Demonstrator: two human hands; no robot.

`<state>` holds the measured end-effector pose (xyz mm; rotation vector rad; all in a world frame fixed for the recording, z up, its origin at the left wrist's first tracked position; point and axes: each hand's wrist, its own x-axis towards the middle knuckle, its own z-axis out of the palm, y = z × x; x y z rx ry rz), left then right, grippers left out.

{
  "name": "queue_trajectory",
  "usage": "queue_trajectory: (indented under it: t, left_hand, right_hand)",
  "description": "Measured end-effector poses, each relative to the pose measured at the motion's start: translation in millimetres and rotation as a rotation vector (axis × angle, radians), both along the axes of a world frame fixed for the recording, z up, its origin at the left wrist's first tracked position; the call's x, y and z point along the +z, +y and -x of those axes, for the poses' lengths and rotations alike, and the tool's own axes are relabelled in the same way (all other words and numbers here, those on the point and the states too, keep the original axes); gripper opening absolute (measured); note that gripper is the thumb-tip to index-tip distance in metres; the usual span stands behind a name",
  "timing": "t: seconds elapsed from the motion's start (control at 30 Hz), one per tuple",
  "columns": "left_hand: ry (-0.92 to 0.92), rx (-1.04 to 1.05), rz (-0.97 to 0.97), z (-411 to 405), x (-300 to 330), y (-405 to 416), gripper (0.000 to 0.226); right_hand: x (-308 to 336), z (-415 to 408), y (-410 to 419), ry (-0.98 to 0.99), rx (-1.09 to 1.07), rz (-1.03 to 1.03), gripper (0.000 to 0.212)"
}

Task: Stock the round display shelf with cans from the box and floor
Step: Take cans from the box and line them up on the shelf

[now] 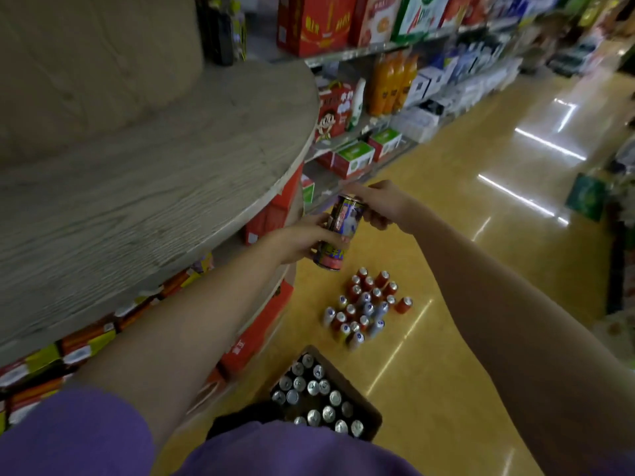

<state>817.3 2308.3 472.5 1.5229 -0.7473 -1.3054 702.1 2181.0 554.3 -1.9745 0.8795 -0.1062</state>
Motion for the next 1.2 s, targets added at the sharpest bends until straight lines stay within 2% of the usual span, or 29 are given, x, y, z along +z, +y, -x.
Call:
queue_trajectory:
  t: [0.1, 0.23, 0.3, 0.43, 0.6, 0.7, 0.8, 0.97, 1.1, 1.2]
  left_hand:
    - [0.105, 0.116, 0.115, 11.0, 29.8, 16.7, 0.046]
    - [0.175, 0.204, 0.215, 22.5, 69.0, 54.0, 0.072]
    - [0.169, 0.261, 0.241, 24.9, 84.9, 79.8, 0.064]
    - [0.076, 0.393, 0.286, 30.4, 113.2, 143.8, 0.025]
    - [-0.004, 0.620, 0.282, 15.9, 125.3, 228.3, 0.022]
    - [-0.068, 0.688, 0.266, 4.0, 126.8, 276.2, 0.026]
    - [-0.142, 0.709, 0.232, -10.4, 123.8, 321.0, 0.033]
    - [-0.300, 0.759, 0.167, -39.9, 118.5, 395.1, 0.040]
    - [-0.383, 0.867, 0.131, -70.6, 107.7, 458.1, 0.048]
    - [-0.423, 0.891, 0.131, -94.3, 98.9, 498.0, 0.063]
  right_hand:
    - [26.3, 10.6, 2.0, -0.176, 0.006, -0.142, 0.038]
    - [53.3, 5.9, 22.7, -0.345, 0.147, -0.236, 0.028]
    - [66.0, -4.7, 44.3, -0.382, 0.215, -0.243, 0.026]
    - [81.4, -37.1, 100.7, -0.452, 0.331, -0.277, 0.033]
    - [93.1, -73.7, 183.2, -0.479, 0.520, -0.391, 0.037]
    - [97.7, -92.4, 223.4, -0.445, 0.603, -0.340, 0.028]
    - [104.3, -110.5, 266.4, -0.395, 0.673, -0.288, 0.041]
    - [109.3, -145.1, 343.7, -0.370, 0.765, -0.160, 0.043]
    - [98.7, -175.8, 405.0, -0.365, 0.806, -0.053, 0.033]
    - [86.8, -197.9, 444.3, -0.377, 0.856, 0.039, 0.029]
